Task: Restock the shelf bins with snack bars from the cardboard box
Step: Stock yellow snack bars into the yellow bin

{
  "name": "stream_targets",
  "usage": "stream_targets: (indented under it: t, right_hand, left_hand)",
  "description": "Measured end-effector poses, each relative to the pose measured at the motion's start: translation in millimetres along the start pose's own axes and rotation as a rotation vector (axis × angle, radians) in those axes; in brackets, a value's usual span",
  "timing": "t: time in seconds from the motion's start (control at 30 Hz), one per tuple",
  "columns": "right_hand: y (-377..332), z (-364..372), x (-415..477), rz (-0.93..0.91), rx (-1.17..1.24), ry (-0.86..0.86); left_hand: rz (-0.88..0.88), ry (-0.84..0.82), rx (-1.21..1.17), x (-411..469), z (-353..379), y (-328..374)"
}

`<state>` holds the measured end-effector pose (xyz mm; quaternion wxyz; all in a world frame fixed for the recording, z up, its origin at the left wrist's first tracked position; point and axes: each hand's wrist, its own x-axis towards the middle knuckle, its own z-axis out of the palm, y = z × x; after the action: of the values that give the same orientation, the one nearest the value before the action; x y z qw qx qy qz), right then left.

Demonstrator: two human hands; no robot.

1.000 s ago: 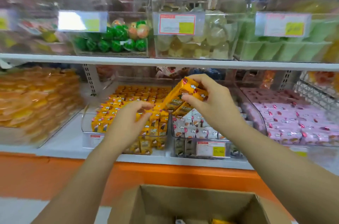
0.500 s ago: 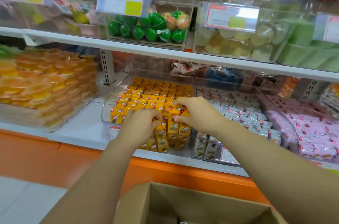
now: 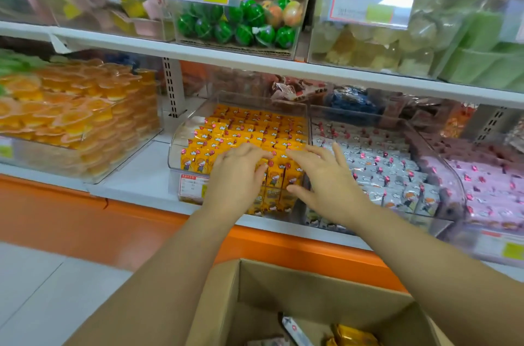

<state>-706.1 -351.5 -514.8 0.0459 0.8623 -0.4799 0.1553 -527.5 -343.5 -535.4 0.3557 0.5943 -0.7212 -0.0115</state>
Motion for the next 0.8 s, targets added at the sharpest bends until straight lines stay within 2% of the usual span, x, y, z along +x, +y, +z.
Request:
stream_targets:
  t: [0.13,0.3,0.5,0.63,0.8]
  right_hand:
    - [9,8,-51,0.009,0.251,0.251]
    - [24,34,-132,0.113,0.414,0.274]
    - [68,90,-205,0.354,0.5,0.137]
    - [96,127,-238,0.552,0.517,-0.036]
    - [121,167,-260,0.678,0.531,-0.32]
  left_hand:
    - [0.042,0.018,-0.158,-30,6,23]
    - [0.07,-0.154,-0.194,-72,46,36]
    - [-0.012,-0.415,-0.234,-128,125,46]
    - [-0.19,-0.545,-0.26,-157,180,44]
    - [-0.378,-0.663,-0.273,-179,236,28]
